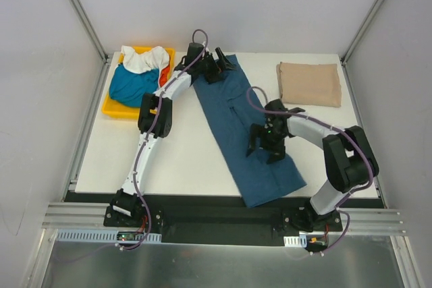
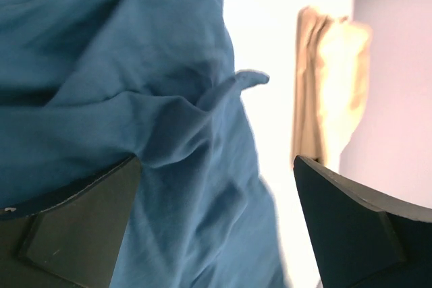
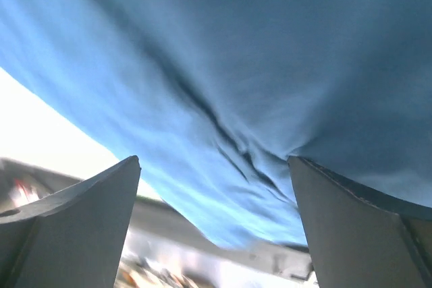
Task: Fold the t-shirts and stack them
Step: Fold the tshirt
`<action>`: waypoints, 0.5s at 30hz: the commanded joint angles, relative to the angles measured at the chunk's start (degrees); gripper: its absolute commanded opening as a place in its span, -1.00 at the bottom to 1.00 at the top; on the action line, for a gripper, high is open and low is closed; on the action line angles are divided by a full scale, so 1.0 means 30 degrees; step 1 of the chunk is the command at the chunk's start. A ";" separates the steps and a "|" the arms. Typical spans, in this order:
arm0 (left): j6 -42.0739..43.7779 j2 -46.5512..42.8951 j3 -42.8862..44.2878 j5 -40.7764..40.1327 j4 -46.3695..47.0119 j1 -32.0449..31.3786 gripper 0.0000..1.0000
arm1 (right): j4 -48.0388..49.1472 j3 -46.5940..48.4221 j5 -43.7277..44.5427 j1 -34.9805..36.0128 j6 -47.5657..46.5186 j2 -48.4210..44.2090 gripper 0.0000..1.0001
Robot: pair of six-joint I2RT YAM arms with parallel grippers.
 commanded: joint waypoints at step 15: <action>-0.6341 0.1190 0.0899 0.0940 0.8981 -0.0102 0.99 | -0.2811 0.5464 0.0626 0.4833 -0.3973 -0.1332 0.93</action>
